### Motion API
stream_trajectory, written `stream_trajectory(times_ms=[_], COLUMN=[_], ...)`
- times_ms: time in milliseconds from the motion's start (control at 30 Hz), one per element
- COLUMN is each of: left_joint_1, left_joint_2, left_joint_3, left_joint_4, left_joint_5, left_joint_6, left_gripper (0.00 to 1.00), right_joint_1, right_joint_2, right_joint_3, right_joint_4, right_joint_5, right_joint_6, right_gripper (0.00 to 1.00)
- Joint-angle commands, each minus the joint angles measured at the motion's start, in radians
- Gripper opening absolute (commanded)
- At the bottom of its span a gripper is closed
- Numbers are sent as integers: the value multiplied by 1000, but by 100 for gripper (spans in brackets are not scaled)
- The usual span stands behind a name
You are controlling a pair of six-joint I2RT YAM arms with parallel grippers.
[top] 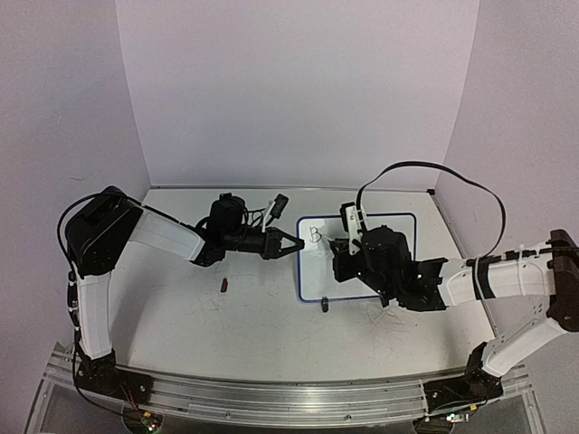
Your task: Write a sentence on the whiteboard
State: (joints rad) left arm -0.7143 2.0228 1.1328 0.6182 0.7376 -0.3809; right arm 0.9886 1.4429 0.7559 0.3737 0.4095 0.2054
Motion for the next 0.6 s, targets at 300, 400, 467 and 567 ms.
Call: stream_trajectory(times_ms=[300, 400, 467, 567], left_joint_1=[-3, -4, -4, -3], left_joint_2=[-13, -10, -10, -10], left_joint_3=[1, 4, 6, 7], left_joint_4=[-118, -119, -119, -120], left_joint_5=[-71, -70, -68, -66], left_joint_6=[30, 30, 30, 30], left_gripper=[0, 0, 0, 0], right_joint_1=[-15, -15, -16, -17], right_joint_2=[19, 28, 29, 33], right_joint_3=[51, 55, 56, 58], right_joint_4=[39, 39, 43, 46], right_joint_5=[30, 29, 26, 36], right_joint_6=[-32, -34, -35, -35], right_gripper=[0, 0, 0, 0])
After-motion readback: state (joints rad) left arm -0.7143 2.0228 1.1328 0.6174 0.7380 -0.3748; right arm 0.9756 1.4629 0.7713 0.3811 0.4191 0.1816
